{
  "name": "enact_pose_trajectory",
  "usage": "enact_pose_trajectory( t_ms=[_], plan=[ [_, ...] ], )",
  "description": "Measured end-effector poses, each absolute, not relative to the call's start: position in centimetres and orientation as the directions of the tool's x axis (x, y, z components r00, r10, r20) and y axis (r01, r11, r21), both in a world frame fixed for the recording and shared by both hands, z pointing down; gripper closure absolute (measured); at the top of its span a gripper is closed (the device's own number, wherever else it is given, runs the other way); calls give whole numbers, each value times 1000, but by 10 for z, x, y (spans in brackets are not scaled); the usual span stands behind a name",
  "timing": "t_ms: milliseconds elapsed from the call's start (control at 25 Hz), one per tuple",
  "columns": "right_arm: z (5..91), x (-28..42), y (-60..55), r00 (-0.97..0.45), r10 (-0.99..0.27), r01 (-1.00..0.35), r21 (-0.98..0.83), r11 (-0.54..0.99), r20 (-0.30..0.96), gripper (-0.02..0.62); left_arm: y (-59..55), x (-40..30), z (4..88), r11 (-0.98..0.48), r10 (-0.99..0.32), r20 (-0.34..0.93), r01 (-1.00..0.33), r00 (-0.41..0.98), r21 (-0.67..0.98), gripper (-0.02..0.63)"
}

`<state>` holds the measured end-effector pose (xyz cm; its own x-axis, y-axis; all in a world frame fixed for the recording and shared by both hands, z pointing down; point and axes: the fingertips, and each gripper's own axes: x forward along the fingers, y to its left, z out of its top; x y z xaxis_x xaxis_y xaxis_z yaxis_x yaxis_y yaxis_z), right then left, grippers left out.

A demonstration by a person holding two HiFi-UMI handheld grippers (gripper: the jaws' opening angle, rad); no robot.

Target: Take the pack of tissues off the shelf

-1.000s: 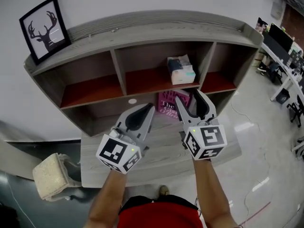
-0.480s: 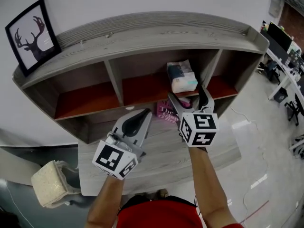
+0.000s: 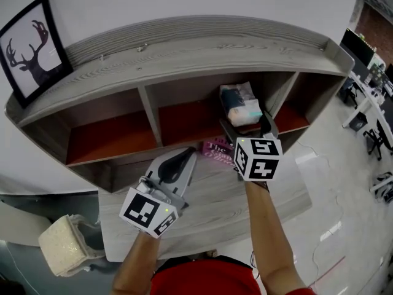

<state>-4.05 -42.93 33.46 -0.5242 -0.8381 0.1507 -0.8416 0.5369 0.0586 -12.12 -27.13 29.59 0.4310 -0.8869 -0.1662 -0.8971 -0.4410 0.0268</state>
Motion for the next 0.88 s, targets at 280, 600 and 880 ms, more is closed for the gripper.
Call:
enact_pose_trajectory(
  t_ms=[280, 600, 880],
  plan=[
    [338, -41, -440, -492, -853, -855, 88, 511, 177, 155, -275, -121, 303, -455, -881, -151, -890, 448, 18, 595],
    [323, -35, -427, -512, -854, -850, 86, 520, 92, 189, -269, -126, 297, -450, -882, -161, -893, 443, 6, 595],
    [294, -23, -382, -570, -821, -819, 70, 569, 7, 190, -255, -125, 284, -448, -878, -191, -894, 440, 2, 595]
  ],
)
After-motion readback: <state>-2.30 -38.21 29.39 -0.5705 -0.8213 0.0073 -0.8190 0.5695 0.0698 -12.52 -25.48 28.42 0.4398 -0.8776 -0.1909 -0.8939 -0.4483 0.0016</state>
